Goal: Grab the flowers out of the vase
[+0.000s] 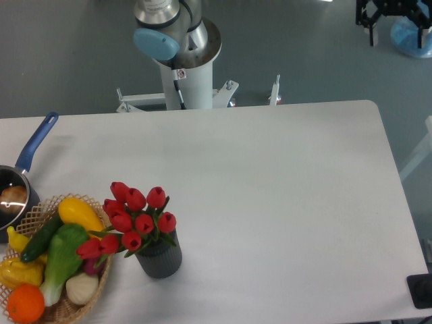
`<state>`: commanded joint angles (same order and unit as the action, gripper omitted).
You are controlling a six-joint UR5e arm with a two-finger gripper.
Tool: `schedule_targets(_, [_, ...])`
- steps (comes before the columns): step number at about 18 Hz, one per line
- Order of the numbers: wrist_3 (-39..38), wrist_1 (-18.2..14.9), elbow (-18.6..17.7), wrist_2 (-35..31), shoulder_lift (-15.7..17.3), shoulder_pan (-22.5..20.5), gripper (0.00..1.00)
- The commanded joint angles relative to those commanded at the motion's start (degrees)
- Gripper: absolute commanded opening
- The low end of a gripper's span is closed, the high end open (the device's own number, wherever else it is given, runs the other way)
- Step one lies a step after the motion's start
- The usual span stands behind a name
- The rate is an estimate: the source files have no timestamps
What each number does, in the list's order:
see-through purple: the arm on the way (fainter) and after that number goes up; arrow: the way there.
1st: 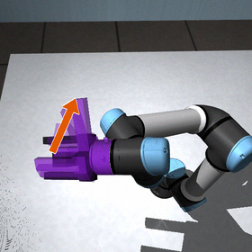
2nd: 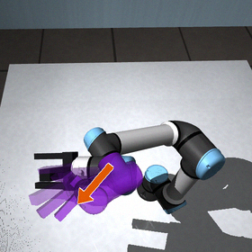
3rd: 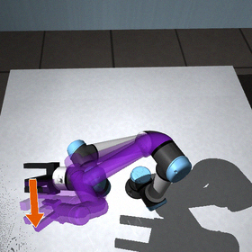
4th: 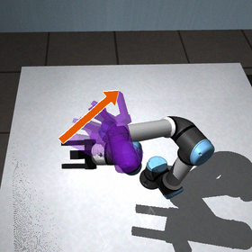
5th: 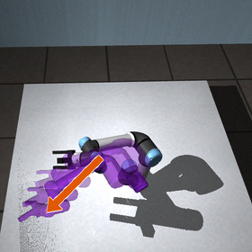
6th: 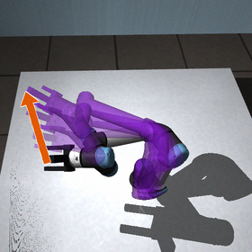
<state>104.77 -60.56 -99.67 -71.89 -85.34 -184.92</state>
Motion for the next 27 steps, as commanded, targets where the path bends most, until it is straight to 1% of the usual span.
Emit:
schedule_targets(4, [0.09,0.00,-0.53,0.26,0.00,0.18,1.00])
schedule_targets(6, [0.00,0.09,-0.70,1.49,0.00,0.18,1.00])
schedule_targets(9, [-0.35,0.09,-3.42,5.00,0.26,0.44,1.00])
schedule_targets(11, [-2.27,0.09,-5.35,7.54,0.88,0.35,1.00])
schedule_targets(13, [-4.30,0.00,-6.41,10.62,1.05,0.35,1.00])
schedule_targets(16, [-5.36,-0.09,-8.78,13.17,1.58,0.70,1.00])
schedule_targets(17, [-5.27,-0.09,-9.75,15.10,1.49,0.97,1.00])
schedule_targets(20, [-5.54,-0.26,-12.48,25.37,0.97,1.05,1.00])
schedule_targets(21, [-6.58,-0.44,-12.48,26.62,0.79,1.32,1.00])
schedule_targets(22, [-8.07,-0.44,-12.05,26.28,0.36,2.45,1.00])
schedule_targets(24, [-12.46,-0.44,-11.87,26.37,-1.14,6.48,1.00])
schedule_targets(27, [-19.06,-0.18,-11.17,27.16,-2.11,7.99,1.00])
